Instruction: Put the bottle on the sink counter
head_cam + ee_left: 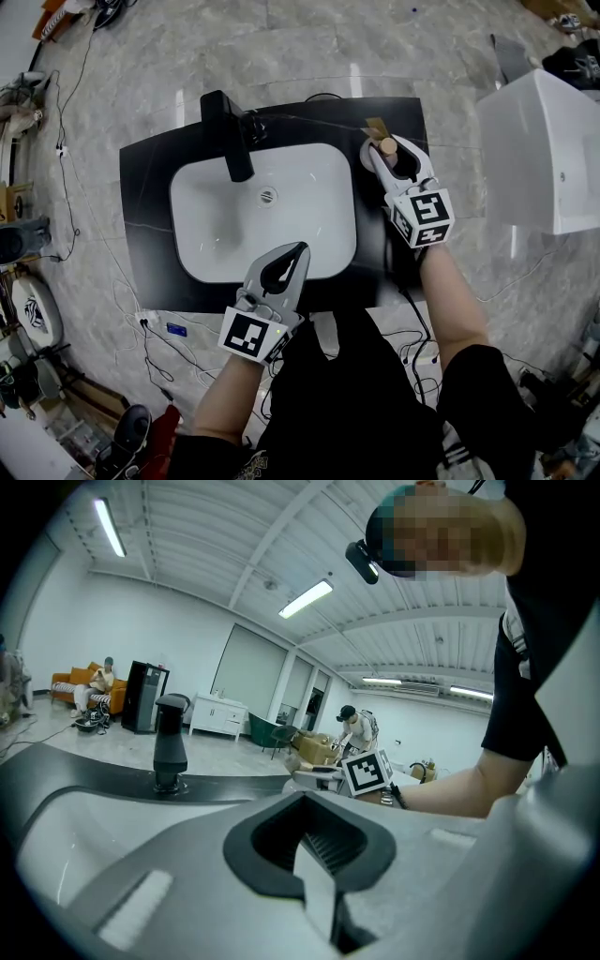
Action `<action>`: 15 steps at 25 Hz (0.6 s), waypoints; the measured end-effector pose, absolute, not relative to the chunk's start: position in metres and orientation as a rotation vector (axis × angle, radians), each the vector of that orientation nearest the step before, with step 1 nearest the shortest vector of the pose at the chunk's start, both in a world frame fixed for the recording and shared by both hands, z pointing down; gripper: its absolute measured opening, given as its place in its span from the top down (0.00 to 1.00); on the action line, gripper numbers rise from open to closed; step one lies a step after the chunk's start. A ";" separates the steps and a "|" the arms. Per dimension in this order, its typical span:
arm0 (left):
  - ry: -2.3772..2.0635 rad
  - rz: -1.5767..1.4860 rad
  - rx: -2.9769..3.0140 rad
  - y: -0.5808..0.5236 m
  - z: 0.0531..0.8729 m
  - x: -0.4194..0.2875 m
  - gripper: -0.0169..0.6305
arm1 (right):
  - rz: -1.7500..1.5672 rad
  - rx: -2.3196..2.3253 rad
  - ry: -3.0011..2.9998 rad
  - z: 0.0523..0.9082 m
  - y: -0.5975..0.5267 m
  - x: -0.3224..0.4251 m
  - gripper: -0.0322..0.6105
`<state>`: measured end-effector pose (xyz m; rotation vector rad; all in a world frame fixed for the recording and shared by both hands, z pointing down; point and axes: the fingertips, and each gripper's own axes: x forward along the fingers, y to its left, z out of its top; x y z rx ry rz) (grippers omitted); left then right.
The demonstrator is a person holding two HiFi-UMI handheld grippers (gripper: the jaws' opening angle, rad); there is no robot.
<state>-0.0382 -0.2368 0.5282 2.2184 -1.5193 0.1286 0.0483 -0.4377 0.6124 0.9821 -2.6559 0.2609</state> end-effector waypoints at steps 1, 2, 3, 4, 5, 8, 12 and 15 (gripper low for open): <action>-1.521 0.129 2.216 -0.236 0.528 -0.039 0.97 | 0.254 0.982 -2.654 0.613 -0.437 0.048 0.69; -1.523 0.128 2.216 -0.235 0.529 -0.039 0.97 | 0.250 0.983 -2.652 0.614 -0.437 0.048 0.69; -1.523 0.127 2.219 -0.233 0.529 -0.039 0.97 | 0.249 0.987 -2.651 0.615 -0.437 0.048 0.68; -1.523 0.127 2.223 -0.232 0.528 -0.039 0.97 | 0.251 0.992 -2.649 0.615 -0.438 0.048 0.68; -1.523 0.126 2.226 -0.230 0.527 -0.038 0.97 | 0.254 0.998 -2.647 0.614 -0.438 0.048 0.68; -1.529 0.129 2.230 -0.227 0.524 -0.040 0.97 | 0.272 1.011 -2.646 0.614 -0.436 0.050 0.64; -1.534 0.145 2.226 -0.220 0.525 -0.040 0.97 | 0.281 1.022 -2.645 0.614 -0.429 0.055 0.64; -1.546 0.150 2.204 -0.218 0.522 -0.040 0.97 | 0.294 1.034 -2.644 0.611 -0.424 0.062 0.64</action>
